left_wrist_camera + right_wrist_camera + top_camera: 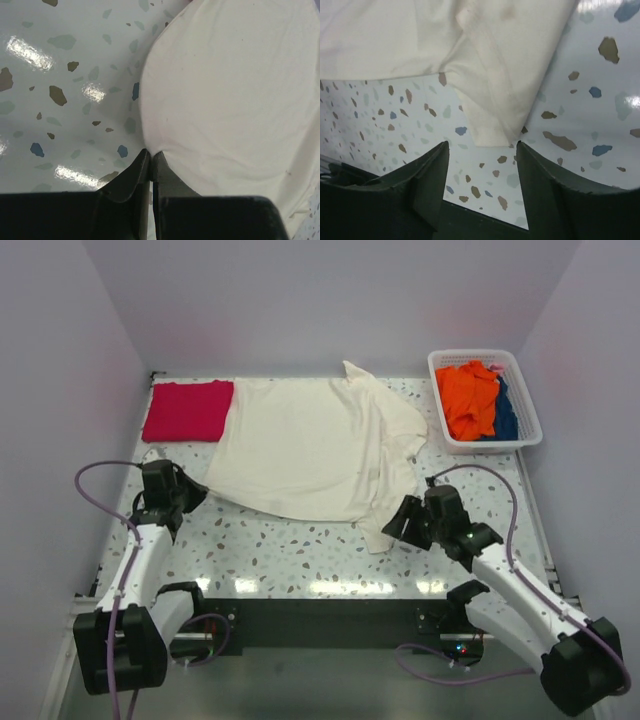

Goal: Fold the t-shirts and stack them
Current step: Flatten the tshirt out

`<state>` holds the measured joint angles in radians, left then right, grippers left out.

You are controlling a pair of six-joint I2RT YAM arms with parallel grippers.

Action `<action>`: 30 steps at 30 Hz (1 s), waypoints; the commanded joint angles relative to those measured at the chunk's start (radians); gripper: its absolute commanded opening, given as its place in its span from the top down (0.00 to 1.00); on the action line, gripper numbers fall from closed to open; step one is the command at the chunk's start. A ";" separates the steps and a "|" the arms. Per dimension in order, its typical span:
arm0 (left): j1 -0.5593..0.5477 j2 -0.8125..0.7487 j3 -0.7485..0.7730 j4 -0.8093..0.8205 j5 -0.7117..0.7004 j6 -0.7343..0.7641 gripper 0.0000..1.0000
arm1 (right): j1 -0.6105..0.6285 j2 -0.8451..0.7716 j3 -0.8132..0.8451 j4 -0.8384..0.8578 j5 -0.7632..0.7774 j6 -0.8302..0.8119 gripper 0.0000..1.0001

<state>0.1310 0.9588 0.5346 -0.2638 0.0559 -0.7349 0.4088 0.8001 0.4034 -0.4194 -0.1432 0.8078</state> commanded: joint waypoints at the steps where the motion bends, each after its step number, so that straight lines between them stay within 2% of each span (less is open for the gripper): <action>1: 0.010 0.020 0.039 0.005 0.021 0.066 1.00 | 0.033 0.088 0.204 -0.044 0.205 -0.099 0.38; 3: 0.010 0.035 0.059 0.000 0.042 0.078 1.00 | 0.025 0.163 0.308 -0.061 0.295 -0.137 0.36; 4: 0.012 0.046 0.068 0.001 0.056 0.091 1.00 | 0.015 0.259 0.343 -0.061 0.386 -0.183 0.37; 5: 0.012 0.052 0.073 0.003 0.071 0.097 1.00 | -0.011 0.311 0.410 -0.055 0.390 -0.205 0.41; 6: 0.010 0.058 0.079 -0.003 0.088 0.103 1.00 | -0.090 0.432 0.440 -0.039 0.355 -0.226 0.46; 8: 0.010 0.073 0.093 -0.008 0.105 0.123 1.00 | -0.172 0.548 0.515 0.028 0.207 -0.278 0.53; 9: 0.010 0.074 0.094 -0.014 0.119 0.126 1.00 | -0.206 0.610 0.546 0.036 0.194 -0.292 0.57; 10: 0.010 0.074 0.093 -0.011 0.125 0.130 1.00 | -0.209 0.704 0.578 0.047 0.195 -0.327 0.57; 14: 0.012 0.070 0.058 0.037 0.170 0.123 1.00 | -0.212 0.896 0.705 0.094 0.192 -0.366 0.57; 20: 0.010 0.101 0.041 0.063 0.208 0.137 1.00 | -0.212 1.021 0.769 0.100 0.261 -0.377 0.50; 27: 0.010 0.138 0.034 0.087 0.254 0.132 1.00 | -0.203 0.956 0.706 0.129 0.312 -0.378 0.48; 30: 0.010 0.149 0.034 0.092 0.260 0.132 1.00 | -0.205 0.982 0.722 0.123 0.326 -0.401 0.49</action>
<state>0.1352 1.1019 0.5743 -0.2321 0.2783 -0.6247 0.1982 1.8061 1.1187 -0.3248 0.1371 0.4419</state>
